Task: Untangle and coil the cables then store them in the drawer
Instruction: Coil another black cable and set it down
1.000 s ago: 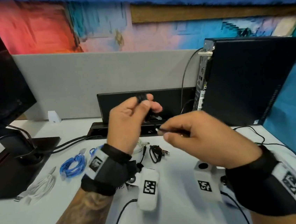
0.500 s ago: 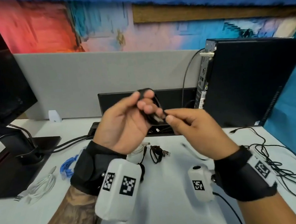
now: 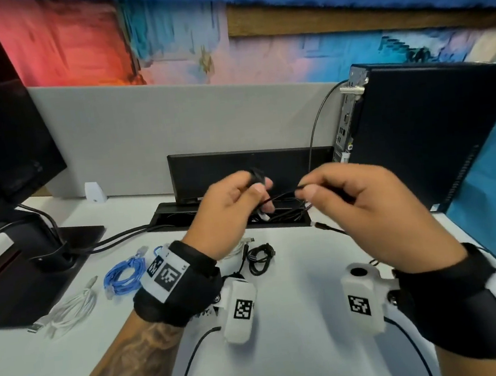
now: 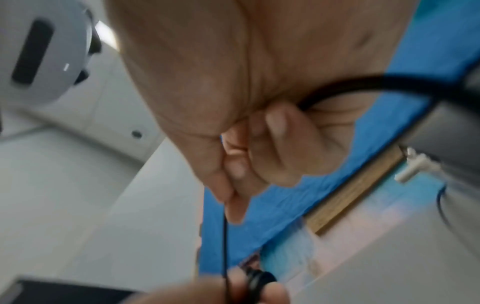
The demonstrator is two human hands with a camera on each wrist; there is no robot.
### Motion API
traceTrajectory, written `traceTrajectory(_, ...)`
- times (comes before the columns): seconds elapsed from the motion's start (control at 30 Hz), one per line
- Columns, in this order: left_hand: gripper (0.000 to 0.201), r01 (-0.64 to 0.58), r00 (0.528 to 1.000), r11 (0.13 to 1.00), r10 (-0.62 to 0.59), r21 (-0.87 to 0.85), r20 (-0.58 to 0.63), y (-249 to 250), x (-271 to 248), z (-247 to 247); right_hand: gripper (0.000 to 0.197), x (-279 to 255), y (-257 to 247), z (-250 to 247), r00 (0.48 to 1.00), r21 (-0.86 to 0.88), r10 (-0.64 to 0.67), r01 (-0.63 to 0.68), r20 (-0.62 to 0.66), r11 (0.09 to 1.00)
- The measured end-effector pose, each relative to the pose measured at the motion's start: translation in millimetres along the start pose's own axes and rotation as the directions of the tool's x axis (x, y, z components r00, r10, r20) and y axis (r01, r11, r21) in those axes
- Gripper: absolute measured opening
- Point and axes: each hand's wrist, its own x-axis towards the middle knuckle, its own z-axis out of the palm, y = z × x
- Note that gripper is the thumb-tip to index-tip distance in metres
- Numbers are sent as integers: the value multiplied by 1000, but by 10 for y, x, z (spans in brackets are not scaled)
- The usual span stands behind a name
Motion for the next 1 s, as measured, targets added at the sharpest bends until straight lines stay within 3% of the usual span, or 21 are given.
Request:
traceTrajectory(0.1,39,55,960,997,-37,-58,278,117,-98,151,14,40,147,-27,984,-71,-34,22,-174,997)
traceTrajectory(0.17,38,82,942,983,-24,-163,334,181,-132,220,16,66,273,22,974,-48,-26,16,-224,999)
traceTrajectory(0.3,35,167,966,839,-35,-518,255,274,-104,211,25,90,367,250,995,82,16,-7,-103,997)
traceTrajectory(0.43,38,193,977,693,-70,-695,201,259,-59,136,32,81,281,352,997,363,28,-53,74,930)
traceTrajectory(0.53,41,228,970,600,-67,-767,235,232,-33,92,27,67,243,397,997,508,21,-58,80,859)
traceTrajectory(0.63,40,292,949,533,-60,-794,309,169,-19,57,25,71,276,449,999,442,26,-37,31,896)
traceTrajectory(0.7,40,294,949,579,-85,-760,303,116,-15,23,23,74,303,453,999,372,19,-29,32,928)
traceTrajectory(0.83,36,255,959,778,-126,-575,256,154,-18,-4,21,69,343,411,1000,233,16,-15,-1,972)
traceTrajectory(1.0,27,220,969,833,-129,-508,209,181,-47,120,19,25,360,446,998,158,36,-26,-59,987)
